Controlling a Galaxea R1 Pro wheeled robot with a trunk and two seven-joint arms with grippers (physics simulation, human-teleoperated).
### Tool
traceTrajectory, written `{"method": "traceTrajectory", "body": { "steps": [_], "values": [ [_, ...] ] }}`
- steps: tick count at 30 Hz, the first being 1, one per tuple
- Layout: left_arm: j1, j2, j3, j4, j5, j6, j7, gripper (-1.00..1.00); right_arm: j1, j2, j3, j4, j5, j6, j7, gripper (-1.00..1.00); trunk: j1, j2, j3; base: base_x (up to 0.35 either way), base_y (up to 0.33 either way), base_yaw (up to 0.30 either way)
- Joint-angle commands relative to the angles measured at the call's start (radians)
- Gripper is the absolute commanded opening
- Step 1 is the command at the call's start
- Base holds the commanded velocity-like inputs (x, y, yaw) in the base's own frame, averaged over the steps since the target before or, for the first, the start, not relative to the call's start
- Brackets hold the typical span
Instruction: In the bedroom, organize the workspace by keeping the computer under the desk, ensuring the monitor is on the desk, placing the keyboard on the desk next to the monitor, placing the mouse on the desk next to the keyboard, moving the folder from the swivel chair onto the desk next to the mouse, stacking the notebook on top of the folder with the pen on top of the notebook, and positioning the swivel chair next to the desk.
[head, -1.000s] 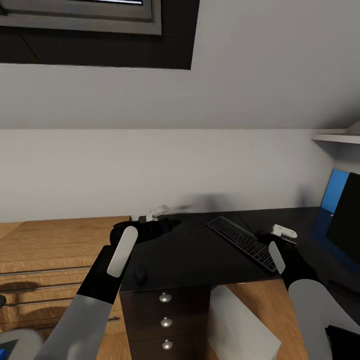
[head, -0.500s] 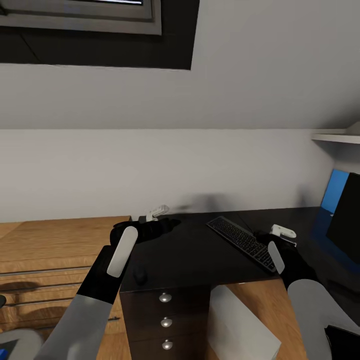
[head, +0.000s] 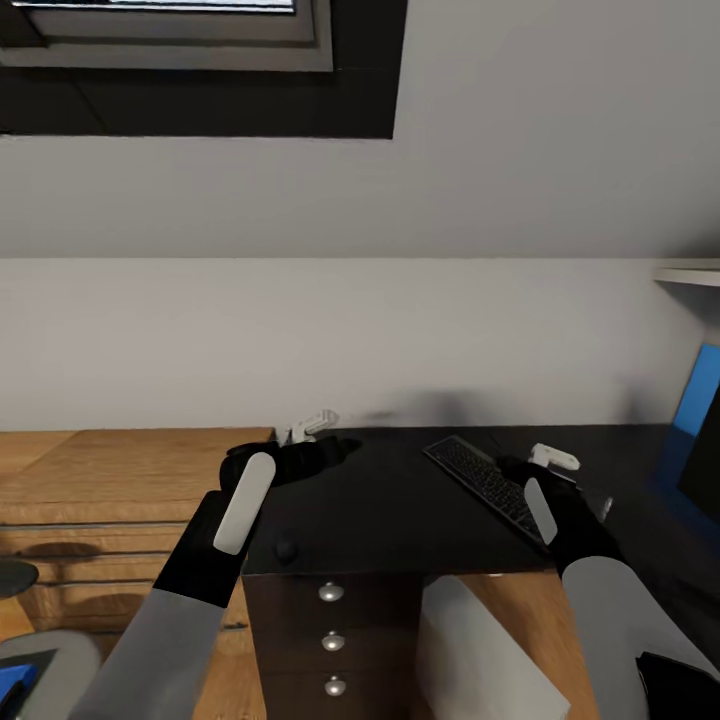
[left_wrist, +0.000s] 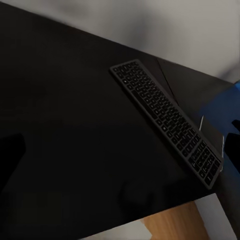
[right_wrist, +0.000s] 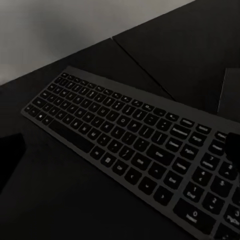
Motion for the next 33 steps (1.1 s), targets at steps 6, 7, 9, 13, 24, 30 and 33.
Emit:
{"method": "traceTrajectory", "body": {
  "steps": [6,7,9,13,24,30,33],
  "values": [
    [-0.001,0.000,0.000,0.000,0.010,0.002,0.010,1.00,0.000,0.000,0.001,-0.002,-0.011,0.005,-0.006,1.00,0.000,-0.001,-0.002,0.000,-0.007,0.258],
    [-0.001,0.000,0.000,0.000,0.010,0.002,0.010,1.00,0.000,0.000,0.001,-0.002,-0.011,0.005,-0.006,1.00,0.000,-0.001,-0.002,0.000,-0.002,0.153],
    [-0.001,0.000,0.000,0.000,0.010,0.002,0.010,1.00,0.000,0.000,0.001,-0.002,-0.010,0.005,-0.006,1.00,0.000,-0.001,-0.003,0.000,-0.001,0.110],
    [-0.001,0.000,0.000,0.000,0.010,0.002,0.009,1.00,0.000,0.000,0.001,-0.002,-0.010,0.005,-0.006,1.00,0.000,-0.001,-0.003,0.000,-0.002,0.056],
    [-0.001,0.000,0.000,0.000,0.009,0.002,0.010,1.00,0.000,-0.003,0.001,-0.002,-0.009,0.003,-0.005,1.00,0.000,-0.001,-0.004,0.038,-0.187,0.006],
    [-0.001,0.000,0.000,0.000,0.010,0.002,0.010,1.00,0.000,-0.006,0.001,0.003,-0.007,-0.003,-0.002,1.00,0.000,-0.001,-0.004,0.012,-0.081,0.000],
    [-0.001,0.000,0.000,-0.001,0.007,0.001,0.010,1.00,0.000,-0.018,0.002,0.016,-0.005,-0.029,-0.001,1.00,0.000,-0.001,-0.004,0.059,-0.071,0.000]
  ]
}}
